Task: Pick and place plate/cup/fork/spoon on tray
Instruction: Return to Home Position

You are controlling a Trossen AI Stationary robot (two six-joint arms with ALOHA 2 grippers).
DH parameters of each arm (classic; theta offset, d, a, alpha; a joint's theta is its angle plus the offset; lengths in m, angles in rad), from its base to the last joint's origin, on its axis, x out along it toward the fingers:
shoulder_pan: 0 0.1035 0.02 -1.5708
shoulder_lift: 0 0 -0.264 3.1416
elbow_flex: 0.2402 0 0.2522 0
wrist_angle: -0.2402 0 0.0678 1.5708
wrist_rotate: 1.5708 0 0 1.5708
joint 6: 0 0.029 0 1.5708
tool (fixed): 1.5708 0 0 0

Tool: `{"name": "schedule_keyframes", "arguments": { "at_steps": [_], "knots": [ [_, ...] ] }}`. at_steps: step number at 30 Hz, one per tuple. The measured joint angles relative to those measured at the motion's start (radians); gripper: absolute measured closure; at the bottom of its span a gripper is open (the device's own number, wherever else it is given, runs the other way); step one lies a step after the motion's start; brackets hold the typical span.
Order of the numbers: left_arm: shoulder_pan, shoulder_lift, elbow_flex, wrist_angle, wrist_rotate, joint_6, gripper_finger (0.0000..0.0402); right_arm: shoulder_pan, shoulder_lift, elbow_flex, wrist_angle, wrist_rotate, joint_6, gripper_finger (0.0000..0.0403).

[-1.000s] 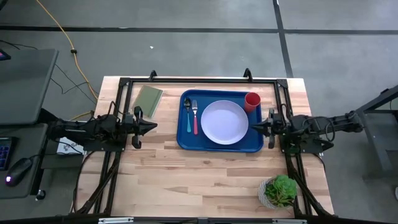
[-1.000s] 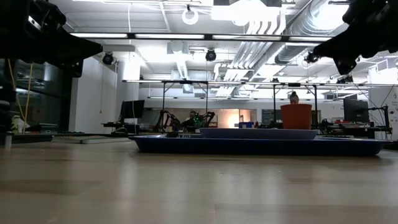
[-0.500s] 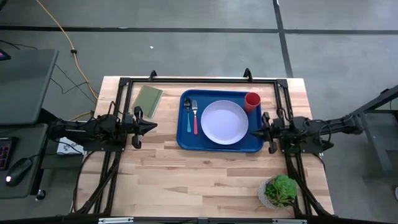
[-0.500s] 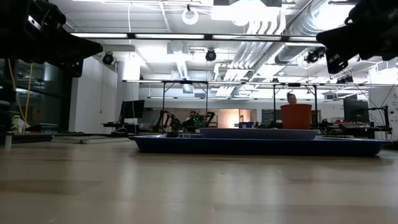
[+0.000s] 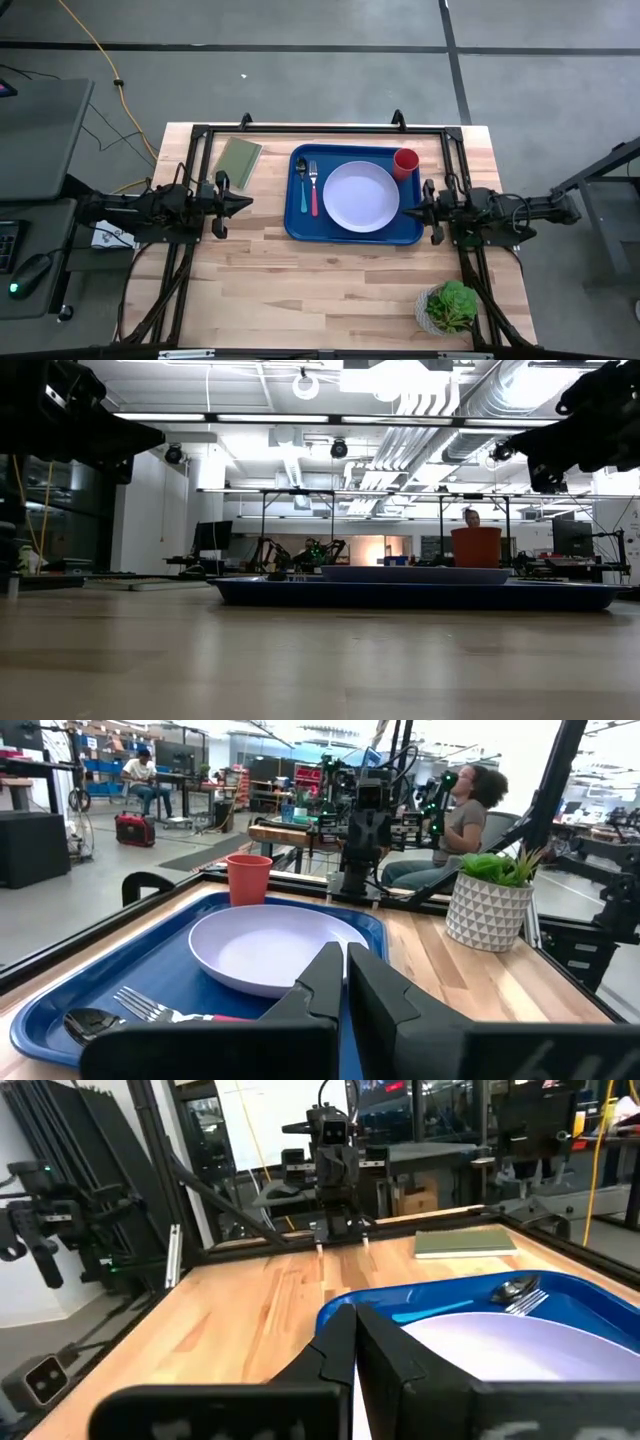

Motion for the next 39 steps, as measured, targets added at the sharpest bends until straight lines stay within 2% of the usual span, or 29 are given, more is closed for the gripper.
{"name": "schedule_keyframes", "arguments": {
  "at_steps": [12, 23, 39],
  "knots": [
    [0.000, 0.000, 0.000, 0.000, -0.005, -0.001, 0.0401, 0.000, 0.059, 0.000, -0.003, 0.004, -0.147, 0.0403],
    [0.000, 0.000, 0.000, 0.000, -0.004, 0.000, 0.0401, 0.000, 0.077, 0.000, -0.003, 0.000, 0.038, 0.0403],
    [0.000, 0.000, 0.000, 0.000, -0.004, 0.000, 0.0401, 0.000, 0.077, -0.001, -0.003, 0.000, 0.044, 0.0403]
  ]
}}
